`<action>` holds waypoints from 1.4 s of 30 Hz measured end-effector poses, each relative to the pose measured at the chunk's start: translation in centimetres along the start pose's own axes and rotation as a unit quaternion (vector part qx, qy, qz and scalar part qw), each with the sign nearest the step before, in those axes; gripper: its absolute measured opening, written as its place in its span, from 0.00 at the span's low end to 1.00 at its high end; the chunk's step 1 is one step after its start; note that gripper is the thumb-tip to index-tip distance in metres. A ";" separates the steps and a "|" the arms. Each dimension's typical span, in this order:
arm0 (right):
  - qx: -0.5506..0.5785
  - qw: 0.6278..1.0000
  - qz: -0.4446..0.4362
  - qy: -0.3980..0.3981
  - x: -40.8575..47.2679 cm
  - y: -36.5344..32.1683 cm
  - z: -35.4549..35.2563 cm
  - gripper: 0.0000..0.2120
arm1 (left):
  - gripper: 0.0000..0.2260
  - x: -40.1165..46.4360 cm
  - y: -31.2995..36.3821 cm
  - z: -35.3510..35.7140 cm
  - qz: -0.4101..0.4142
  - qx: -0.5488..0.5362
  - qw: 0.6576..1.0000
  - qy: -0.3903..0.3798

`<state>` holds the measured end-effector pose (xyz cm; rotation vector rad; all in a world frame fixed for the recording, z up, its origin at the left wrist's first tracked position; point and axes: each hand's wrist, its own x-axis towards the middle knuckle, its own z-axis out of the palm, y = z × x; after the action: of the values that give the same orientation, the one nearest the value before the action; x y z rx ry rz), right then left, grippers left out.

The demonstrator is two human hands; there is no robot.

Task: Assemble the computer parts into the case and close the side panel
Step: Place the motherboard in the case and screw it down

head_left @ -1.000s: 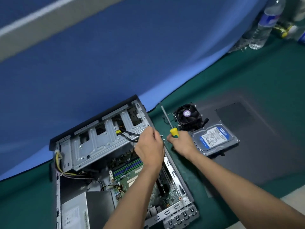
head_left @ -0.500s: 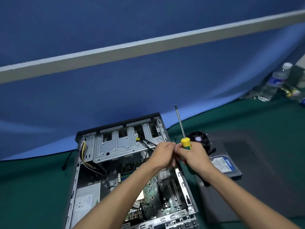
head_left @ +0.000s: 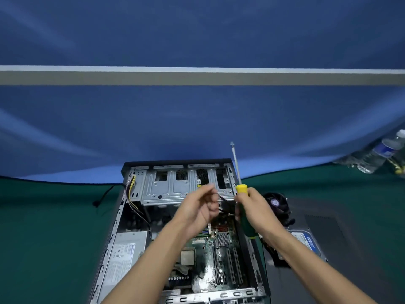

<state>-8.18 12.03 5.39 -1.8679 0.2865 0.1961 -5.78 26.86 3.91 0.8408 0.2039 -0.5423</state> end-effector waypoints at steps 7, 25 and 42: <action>-0.291 0.945 -0.136 -0.064 -0.6 -1.1 -0.1 0.11 | 0.09 -0.6 1.6 -4.2 0.084 -0.270 0.952 0.118; -0.439 0.882 -0.165 -0.050 -0.6 -1.0 -0.2 0.12 | 0.10 -1.3 -0.2 -5.4 0.097 -0.311 0.938 0.117; -0.291 0.943 0.031 -0.160 0.4 -3.7 -2.0 0.08 | 0.10 0.2 -3.1 -4.3 0.068 -0.287 0.932 0.208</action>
<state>-6.71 11.18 9.31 -2.3662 0.0593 0.6811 -7.08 28.38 -1.01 0.3794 0.6559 -0.1461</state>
